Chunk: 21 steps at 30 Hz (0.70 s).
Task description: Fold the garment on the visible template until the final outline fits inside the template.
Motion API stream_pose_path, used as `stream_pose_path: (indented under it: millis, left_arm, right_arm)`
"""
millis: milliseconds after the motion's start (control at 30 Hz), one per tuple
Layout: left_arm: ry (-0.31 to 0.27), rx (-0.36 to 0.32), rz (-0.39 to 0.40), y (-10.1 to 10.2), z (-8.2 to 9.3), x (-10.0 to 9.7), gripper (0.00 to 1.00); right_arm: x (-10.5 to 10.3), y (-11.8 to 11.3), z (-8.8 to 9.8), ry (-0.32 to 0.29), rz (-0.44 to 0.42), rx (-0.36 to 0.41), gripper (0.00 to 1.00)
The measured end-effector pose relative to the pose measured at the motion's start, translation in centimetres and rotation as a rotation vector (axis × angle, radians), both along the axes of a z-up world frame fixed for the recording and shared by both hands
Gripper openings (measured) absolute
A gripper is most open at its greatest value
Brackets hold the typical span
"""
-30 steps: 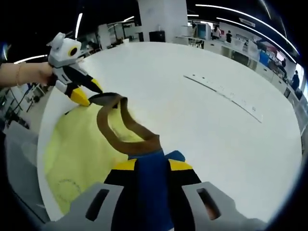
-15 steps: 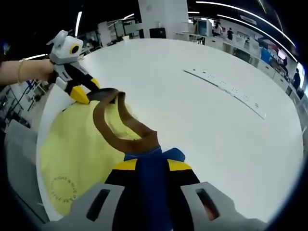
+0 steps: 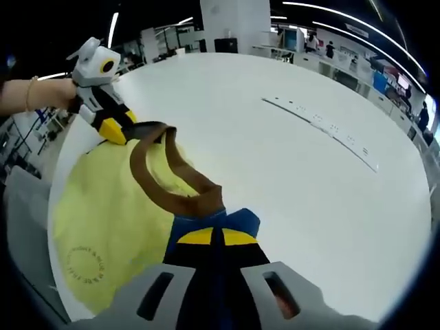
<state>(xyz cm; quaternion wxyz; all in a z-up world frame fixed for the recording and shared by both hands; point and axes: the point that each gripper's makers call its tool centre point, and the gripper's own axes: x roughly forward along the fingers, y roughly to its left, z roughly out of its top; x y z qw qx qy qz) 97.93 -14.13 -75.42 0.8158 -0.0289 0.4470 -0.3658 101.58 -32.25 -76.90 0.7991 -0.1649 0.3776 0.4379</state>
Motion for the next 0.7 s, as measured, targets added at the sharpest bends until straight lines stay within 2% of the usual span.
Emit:
stream_pose_path:
  millis: [467, 567, 700]
  left_arm:
    - [-0.001, -0.02, 0.003, -0.2, 0.5, -0.3, 0.1]
    - [0.007, -0.043, 0.011, 0.0, 0.7, -0.3, 0.11]
    - [0.062, -0.152, 0.066, -0.1, 1.1, -0.2, 0.14]
  right_arm:
    - [-0.2, -0.1, 0.3, -0.015, 0.004, 0.003, 0.02]
    - [-0.2, -0.2, 0.4, -0.019, 0.004, 0.004, 0.02]
    - [-0.1, -0.2, 0.3, -0.019, 0.005, 0.003, 0.02]
